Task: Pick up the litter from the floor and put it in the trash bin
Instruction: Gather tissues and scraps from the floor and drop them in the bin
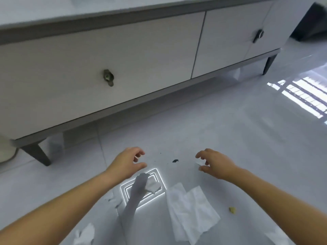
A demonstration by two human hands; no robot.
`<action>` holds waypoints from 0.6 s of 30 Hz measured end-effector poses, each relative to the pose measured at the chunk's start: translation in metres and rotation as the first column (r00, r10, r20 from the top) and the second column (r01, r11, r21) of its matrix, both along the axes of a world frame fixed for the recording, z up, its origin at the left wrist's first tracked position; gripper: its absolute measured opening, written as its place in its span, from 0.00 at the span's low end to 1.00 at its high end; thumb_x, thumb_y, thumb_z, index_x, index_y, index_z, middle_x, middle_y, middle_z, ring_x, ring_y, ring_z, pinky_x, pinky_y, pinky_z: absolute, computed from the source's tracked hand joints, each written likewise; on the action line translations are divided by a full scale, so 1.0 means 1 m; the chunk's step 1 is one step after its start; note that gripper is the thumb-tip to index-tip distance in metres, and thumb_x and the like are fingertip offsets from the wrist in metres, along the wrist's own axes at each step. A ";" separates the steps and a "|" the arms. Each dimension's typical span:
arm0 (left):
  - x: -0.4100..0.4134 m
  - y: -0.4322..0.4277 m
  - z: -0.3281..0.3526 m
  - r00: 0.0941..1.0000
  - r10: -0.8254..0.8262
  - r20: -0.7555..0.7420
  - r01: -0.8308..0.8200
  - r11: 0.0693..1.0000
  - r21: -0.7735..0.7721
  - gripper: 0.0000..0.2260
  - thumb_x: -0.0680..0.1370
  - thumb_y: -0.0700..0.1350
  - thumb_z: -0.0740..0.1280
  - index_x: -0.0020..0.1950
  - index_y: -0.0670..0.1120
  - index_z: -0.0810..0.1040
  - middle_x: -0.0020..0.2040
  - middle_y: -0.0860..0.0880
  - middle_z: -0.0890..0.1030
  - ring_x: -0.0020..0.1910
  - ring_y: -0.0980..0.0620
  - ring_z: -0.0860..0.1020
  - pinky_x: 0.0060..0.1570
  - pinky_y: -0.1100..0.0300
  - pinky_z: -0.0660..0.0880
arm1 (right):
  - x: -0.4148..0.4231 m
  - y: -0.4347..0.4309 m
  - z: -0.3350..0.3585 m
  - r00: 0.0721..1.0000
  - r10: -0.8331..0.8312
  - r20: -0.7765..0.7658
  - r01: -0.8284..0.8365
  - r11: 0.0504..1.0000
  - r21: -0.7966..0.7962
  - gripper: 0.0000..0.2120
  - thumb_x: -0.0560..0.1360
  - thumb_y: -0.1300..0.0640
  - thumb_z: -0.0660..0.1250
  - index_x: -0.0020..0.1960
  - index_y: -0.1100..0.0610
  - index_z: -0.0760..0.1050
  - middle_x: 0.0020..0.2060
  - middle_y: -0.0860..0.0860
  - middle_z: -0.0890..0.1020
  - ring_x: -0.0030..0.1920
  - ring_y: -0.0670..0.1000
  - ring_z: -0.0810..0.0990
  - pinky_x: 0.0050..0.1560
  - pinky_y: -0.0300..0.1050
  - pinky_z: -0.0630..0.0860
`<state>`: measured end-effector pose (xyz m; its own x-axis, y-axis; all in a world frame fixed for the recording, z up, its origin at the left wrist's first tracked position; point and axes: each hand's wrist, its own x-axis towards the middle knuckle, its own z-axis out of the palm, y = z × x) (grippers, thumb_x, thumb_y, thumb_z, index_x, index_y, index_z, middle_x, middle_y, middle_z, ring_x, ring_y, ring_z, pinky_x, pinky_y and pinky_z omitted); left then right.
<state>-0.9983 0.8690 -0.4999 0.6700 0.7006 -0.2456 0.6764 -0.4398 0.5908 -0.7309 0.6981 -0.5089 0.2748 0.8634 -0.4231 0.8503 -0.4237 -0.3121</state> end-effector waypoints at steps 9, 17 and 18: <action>0.005 -0.065 -0.092 0.983 0.133 -0.126 -0.149 0.981 -0.124 0.16 0.68 0.46 0.70 0.55 0.51 0.76 0.49 0.52 0.72 0.46 0.55 0.72 0.44 0.65 0.66 | 0.011 0.007 -0.092 0.938 -0.332 -0.097 0.338 0.939 0.057 0.14 0.74 0.54 0.64 0.58 0.54 0.71 0.54 0.53 0.73 0.51 0.57 0.77 0.51 0.49 0.74; 0.021 -0.073 -0.102 0.974 0.210 -0.084 -0.215 0.975 -0.060 0.02 0.72 0.39 0.65 0.43 0.43 0.77 0.41 0.49 0.78 0.45 0.48 0.74 0.44 0.54 0.72 | 0.012 0.009 -0.111 0.971 -0.239 -0.001 0.236 0.958 0.163 0.06 0.77 0.56 0.60 0.45 0.55 0.74 0.44 0.54 0.78 0.43 0.58 0.76 0.41 0.47 0.70; 0.024 -0.075 -0.100 0.969 0.241 -0.053 -0.245 0.966 -0.082 0.02 0.72 0.39 0.65 0.42 0.43 0.77 0.39 0.51 0.77 0.43 0.50 0.74 0.43 0.57 0.72 | 0.012 0.009 -0.111 0.969 -0.247 -0.015 0.246 0.955 0.168 0.06 0.77 0.56 0.61 0.45 0.55 0.75 0.44 0.54 0.78 0.44 0.58 0.76 0.41 0.46 0.69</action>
